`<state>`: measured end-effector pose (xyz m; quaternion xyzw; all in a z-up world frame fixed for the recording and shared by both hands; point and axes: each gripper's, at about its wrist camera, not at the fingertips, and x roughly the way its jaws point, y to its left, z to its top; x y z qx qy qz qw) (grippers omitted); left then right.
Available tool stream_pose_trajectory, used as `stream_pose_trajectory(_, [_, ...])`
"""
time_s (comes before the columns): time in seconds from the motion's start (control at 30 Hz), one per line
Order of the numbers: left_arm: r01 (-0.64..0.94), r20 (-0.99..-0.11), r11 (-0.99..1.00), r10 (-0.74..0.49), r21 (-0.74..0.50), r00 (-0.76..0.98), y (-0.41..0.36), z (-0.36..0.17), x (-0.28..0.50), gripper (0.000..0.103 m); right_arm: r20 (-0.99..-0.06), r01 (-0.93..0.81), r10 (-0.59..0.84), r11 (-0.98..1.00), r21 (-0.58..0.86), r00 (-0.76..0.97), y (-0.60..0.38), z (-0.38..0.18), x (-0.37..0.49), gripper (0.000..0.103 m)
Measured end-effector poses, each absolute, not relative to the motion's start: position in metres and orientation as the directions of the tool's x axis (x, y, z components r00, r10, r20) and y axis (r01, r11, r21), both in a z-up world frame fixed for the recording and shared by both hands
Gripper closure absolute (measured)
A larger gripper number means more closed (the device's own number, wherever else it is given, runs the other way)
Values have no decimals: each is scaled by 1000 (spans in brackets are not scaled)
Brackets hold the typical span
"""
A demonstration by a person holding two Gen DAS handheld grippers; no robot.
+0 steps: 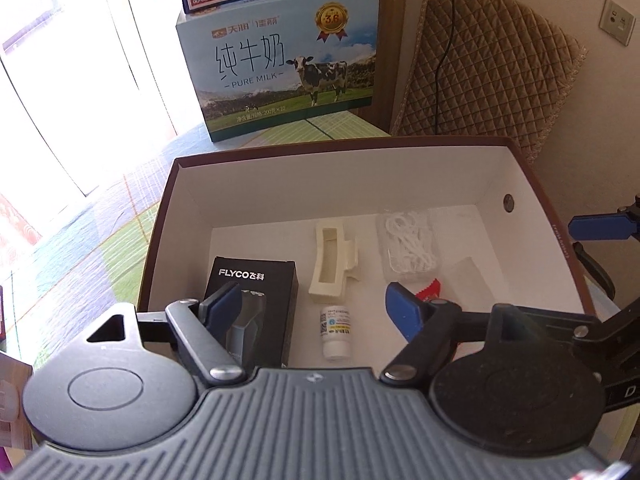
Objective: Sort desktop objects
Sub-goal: 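Withdraw both tools from the brown box back over the remaining items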
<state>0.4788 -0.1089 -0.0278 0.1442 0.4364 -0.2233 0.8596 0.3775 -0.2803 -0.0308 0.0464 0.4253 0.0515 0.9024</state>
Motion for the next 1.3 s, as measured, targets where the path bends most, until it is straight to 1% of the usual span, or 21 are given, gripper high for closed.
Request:
stream_pose_trajectory(0.3, [504, -790, 862, -278, 45, 547, -103, -7, 451, 25, -742, -43, 130, 990, 135, 657, -276, -13, 354, 2])
stream_pose_trajectory(0.43, [496, -774, 867, -284, 45, 566, -100, 2, 436, 20, -730, -41, 130, 990, 138, 671, -275, -6, 343, 2])
stream_pose_trajectory(0.63, [477, -750, 878, -286, 44, 596, -91, 15, 412, 18, -719, -33, 126, 989, 143, 684, -275, 4, 326, 2])
stream_pose_trajectory(0.87, [451, -719, 890, -277, 57, 637, -80, 28, 380, 13, -700, -25, 118, 990, 141, 704, -273, 16, 302, 2])
stream_pose_trajectory(1.07, [427, -704, 902, -264, 62, 660, -68, 33, 350, 13, -682, -18, 117, 988, 150, 722, -274, 22, 274, 2])
stream_pose_trajectory(1.3, [422, -694, 906, -278, 40, 664, -57, 38, 317, 13, -672, -44, 136, 987, 152, 728, -266, 24, 242, 2])
